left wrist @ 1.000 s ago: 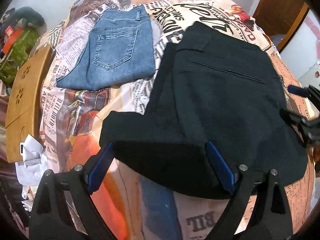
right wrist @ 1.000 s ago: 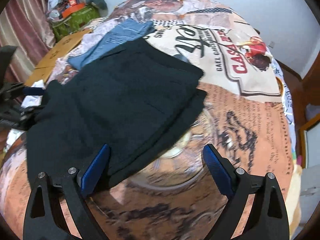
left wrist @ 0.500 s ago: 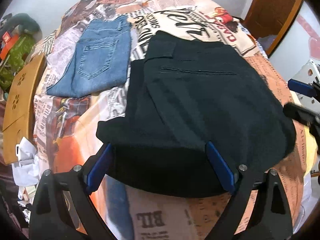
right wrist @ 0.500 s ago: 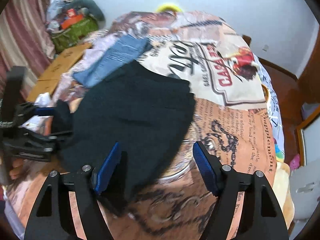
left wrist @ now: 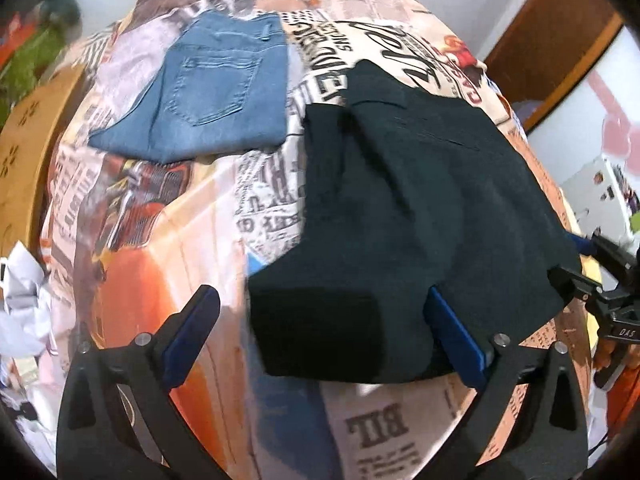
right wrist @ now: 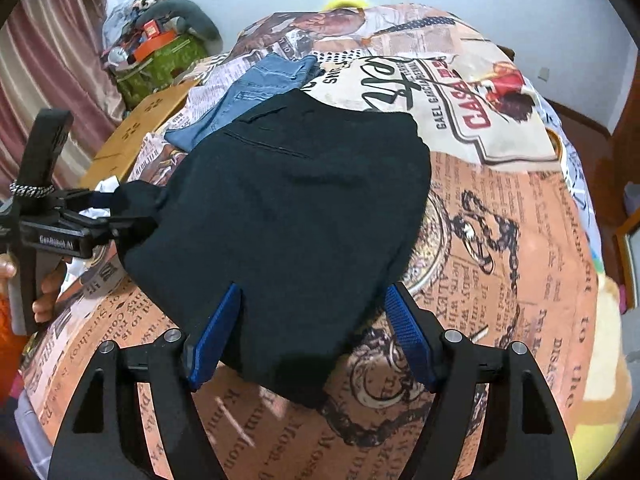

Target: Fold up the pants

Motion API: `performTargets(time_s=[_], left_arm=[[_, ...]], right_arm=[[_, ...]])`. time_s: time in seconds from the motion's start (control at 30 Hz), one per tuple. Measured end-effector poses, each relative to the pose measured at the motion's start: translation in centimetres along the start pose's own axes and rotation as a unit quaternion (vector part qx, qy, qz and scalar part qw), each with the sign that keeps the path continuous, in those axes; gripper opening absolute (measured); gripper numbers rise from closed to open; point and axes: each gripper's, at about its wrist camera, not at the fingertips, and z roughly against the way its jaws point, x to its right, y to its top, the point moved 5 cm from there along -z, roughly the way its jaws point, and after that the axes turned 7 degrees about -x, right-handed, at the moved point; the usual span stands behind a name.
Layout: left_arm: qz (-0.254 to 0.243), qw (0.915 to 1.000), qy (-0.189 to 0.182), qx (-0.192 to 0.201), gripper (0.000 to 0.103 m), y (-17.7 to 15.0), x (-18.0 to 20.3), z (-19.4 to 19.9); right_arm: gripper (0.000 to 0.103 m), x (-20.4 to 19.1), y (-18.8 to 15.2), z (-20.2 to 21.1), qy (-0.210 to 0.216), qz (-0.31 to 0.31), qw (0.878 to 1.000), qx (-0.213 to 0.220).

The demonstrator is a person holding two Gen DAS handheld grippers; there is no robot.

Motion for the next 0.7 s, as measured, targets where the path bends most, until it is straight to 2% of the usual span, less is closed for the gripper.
performTargets(time_s=[0.07, 0.13, 0.27, 0.4, 0.53, 0.63, 0.7], left_arm=[[0.002, 0.9997, 0.019, 0.017, 0.103, 0.0, -0.5, 0.7], [0.003, 0.9959, 0.081, 0.038, 0.103, 0.0, -1.4, 1.3], [0.016, 0.9975, 0.065, 0.025, 0.103, -0.7, -3.3, 1.1], [0.021, 0.9933, 0.112, 0.019, 0.103, -1.1, -5.3, 0.3], [0.056, 0.9925, 0.108, 0.007, 0.101, -1.0, -7.5, 0.3], [0.042, 0.9909, 0.125, 0.027, 0.100, 0.0, -7.1, 1.7], [0.027, 0.9909, 0.124, 0.045, 0.100, 1.1, -6.1, 2.8]], right_arm=[[0.071, 0.3, -0.3, 0.0, 0.008, -0.009, 1.000, 0.002], [0.071, 0.4, -0.6, 0.1, 0.011, -0.014, 1.000, 0.005], [0.071, 0.5, -0.9, 0.4, 0.015, -0.014, 1.000, 0.007], [0.071, 0.6, -0.9, 0.4, 0.020, -0.014, 1.000, 0.008], [0.071, 0.7, -0.9, 0.6, 0.023, -0.023, 0.999, 0.011], [0.071, 1.0, -0.5, 1.5, 0.018, -0.029, 0.999, 0.017], [0.071, 1.5, 0.2, 2.3, 0.005, -0.033, 0.999, 0.029]])
